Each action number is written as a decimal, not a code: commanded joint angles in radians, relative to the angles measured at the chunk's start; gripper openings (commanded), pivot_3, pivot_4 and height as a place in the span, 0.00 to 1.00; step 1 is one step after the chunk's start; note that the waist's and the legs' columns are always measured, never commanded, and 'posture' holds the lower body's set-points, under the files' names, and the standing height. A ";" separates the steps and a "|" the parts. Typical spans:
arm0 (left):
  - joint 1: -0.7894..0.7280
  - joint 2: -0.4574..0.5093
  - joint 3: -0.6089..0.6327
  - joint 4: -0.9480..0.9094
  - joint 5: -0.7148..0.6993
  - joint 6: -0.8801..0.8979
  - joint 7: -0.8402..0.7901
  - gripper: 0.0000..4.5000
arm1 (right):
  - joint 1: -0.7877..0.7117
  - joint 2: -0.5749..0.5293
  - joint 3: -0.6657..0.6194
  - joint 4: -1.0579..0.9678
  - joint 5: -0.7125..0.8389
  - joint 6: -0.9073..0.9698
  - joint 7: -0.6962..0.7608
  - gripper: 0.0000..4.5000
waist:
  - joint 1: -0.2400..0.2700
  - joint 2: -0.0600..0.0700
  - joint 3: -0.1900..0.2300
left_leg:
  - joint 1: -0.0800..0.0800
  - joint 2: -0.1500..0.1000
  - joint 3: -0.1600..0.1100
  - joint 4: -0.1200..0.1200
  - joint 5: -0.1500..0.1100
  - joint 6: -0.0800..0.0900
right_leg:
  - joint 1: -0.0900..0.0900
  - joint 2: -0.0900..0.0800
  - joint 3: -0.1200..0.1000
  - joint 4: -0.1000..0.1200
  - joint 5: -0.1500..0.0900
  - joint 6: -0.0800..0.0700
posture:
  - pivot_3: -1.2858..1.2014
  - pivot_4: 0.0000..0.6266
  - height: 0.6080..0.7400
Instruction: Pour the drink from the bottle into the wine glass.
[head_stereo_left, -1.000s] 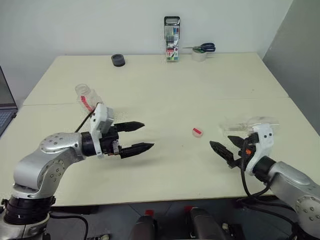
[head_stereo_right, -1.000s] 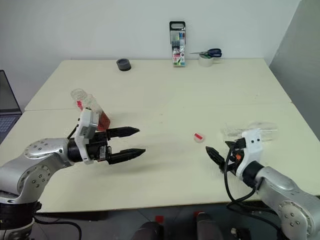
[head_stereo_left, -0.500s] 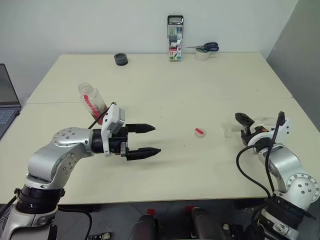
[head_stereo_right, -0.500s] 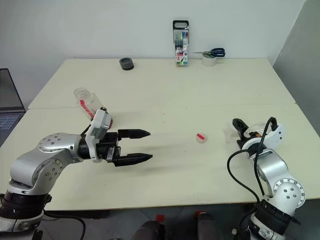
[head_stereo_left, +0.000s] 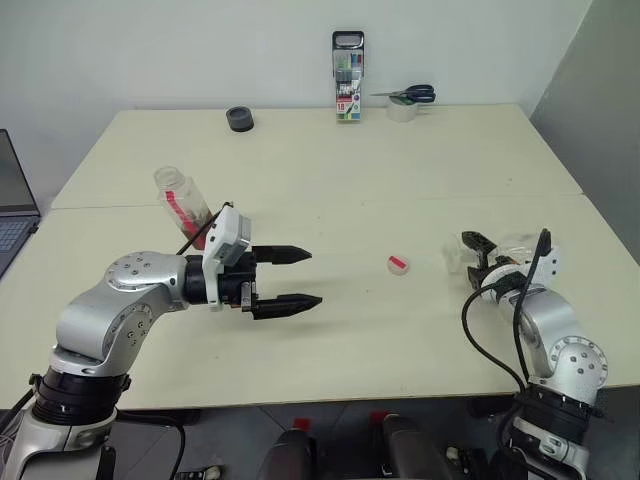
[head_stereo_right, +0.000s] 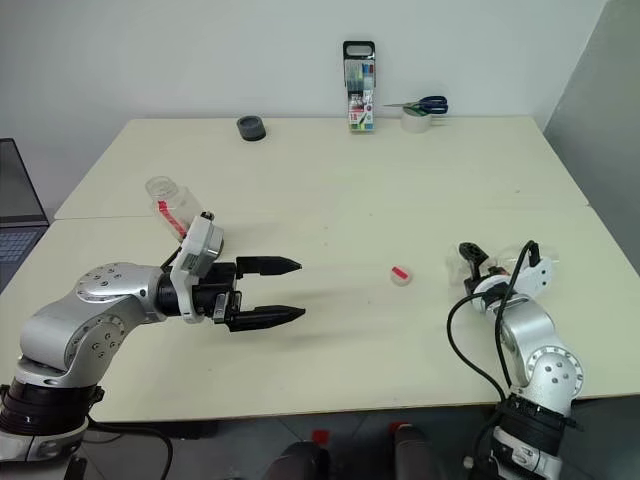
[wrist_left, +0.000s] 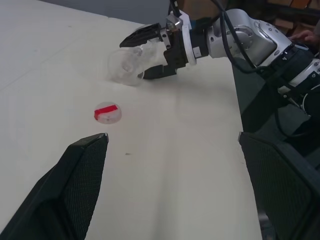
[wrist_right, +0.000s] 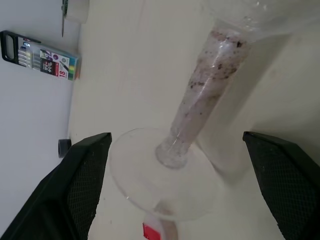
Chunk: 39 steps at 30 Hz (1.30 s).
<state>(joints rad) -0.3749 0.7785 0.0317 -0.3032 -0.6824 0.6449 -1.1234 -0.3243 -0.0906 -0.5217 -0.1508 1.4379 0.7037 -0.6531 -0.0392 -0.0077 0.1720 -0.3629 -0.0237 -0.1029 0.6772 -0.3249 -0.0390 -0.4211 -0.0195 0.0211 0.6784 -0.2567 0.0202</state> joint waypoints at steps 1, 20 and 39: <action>-0.023 -0.004 0.000 -0.013 0.000 -0.011 -0.001 0.99 | -0.012 -0.027 0.010 0.045 -0.054 -0.039 0.056 1.00 | 0.000 0.000 0.000 | 0.000 0.000 0.000 0.000 0.000 0.000 | 0.000 0.000 0.000 0.000 0.000 0.000 | 0.52 0.24 1.00; -0.053 -0.009 -0.005 -0.008 0.009 0.004 0.002 1.00 | -0.080 -0.016 0.006 0.240 -0.241 -0.141 0.102 0.63 | 0.002 -0.004 -0.003 | 0.002 0.000 0.001 0.001 0.000 0.000 | 0.002 0.000 0.000 0.000 0.000 0.000 | 0.52 0.24 1.00; -0.052 -0.026 -0.010 -0.014 0.011 0.002 0.016 1.00 | -0.110 -0.308 0.531 0.321 -1.094 -0.490 0.561 0.05 | 0.005 -0.003 -0.003 | 0.000 -0.001 0.002 0.000 0.000 0.000 | 0.000 -0.001 -0.001 -0.001 0.000 0.000 | 0.52 0.24 1.00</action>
<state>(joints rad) -0.4076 0.7557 0.0237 -0.3027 -0.6659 0.6512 -1.1053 -0.4378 -0.3974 -0.0234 0.1667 0.4434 0.3074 -0.1334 -0.0344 -0.0106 0.1689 -0.3632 -0.0248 -0.1007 0.6770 -0.3245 -0.0386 -0.4212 -0.0201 0.0204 0.6778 -0.2568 0.0204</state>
